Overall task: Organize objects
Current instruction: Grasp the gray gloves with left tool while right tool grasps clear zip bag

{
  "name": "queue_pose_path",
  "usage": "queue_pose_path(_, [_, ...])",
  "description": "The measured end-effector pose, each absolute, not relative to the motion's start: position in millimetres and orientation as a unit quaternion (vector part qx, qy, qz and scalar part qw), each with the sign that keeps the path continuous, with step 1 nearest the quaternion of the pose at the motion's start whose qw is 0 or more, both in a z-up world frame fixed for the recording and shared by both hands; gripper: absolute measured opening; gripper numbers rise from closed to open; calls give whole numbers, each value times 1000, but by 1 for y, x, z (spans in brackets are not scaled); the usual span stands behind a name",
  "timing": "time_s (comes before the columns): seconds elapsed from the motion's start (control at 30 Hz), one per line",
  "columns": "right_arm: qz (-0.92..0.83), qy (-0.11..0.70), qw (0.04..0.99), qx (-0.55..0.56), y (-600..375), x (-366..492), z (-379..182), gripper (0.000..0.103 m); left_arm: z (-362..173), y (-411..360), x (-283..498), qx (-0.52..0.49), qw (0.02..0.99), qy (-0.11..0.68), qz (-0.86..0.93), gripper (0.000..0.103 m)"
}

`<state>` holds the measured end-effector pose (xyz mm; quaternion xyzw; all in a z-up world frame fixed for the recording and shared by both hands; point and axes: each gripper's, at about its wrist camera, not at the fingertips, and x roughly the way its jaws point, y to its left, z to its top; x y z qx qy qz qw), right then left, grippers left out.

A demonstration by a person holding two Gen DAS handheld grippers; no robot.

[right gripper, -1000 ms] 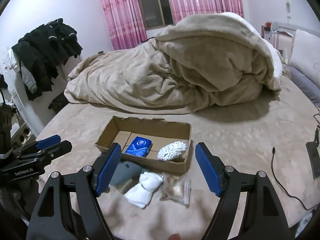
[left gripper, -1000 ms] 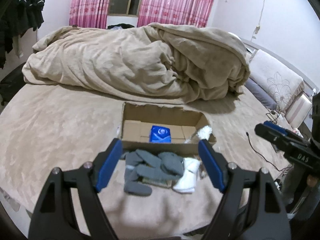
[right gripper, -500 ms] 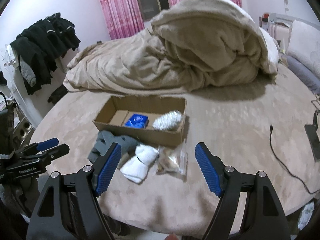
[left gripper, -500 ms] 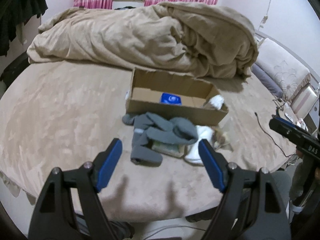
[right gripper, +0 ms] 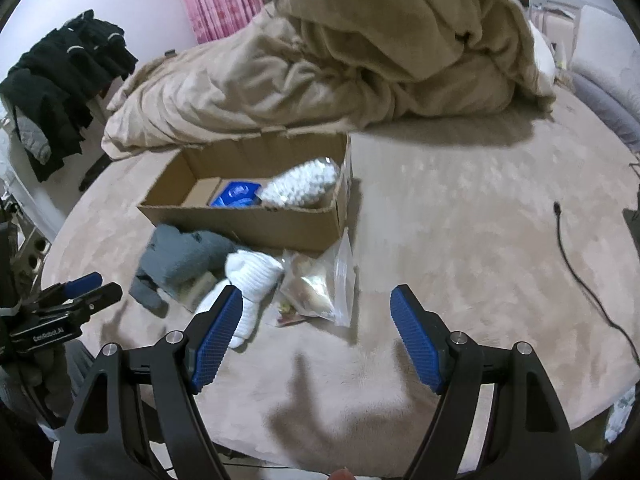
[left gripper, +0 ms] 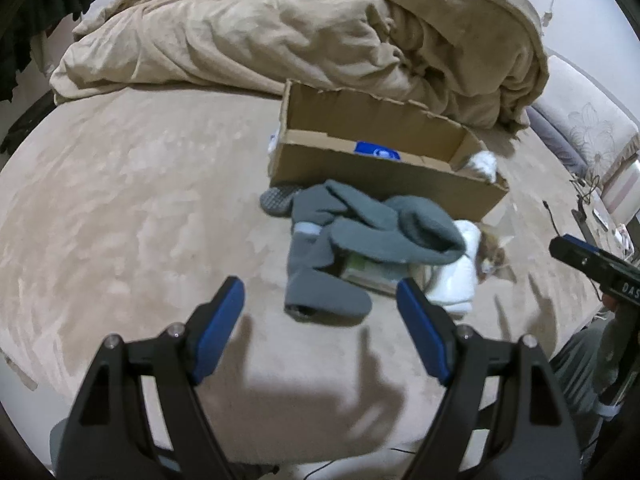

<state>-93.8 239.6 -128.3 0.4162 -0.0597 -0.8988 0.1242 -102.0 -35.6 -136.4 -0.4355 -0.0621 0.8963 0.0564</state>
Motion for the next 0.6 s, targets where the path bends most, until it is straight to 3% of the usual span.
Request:
queue_pose_path(0.17, [-893, -59, 121, 430, 238, -105, -146, 79, -150, -35, -114, -438, 56, -44, 896, 78])
queue_pose_path(0.27, [-890, -59, 117, 437, 239, -112, -156, 79, -161, -37, -123, -445, 53, -47, 893, 71])
queue_pose_path(0.33, [-886, -62, 114, 444, 240, -117, -162, 79, -170, -41, -129, -451, 56, -57, 889, 59])
queue_pose_path(0.47, [-882, -69, 118, 450, 240, -125, -172, 79, -180, -43, -138, -453, 56, -65, 887, 54])
queue_pose_path(0.6, [-878, -78, 125, 455, 235, -135, -182, 79, -179, -39, -143, -447, 67, -62, 890, 37])
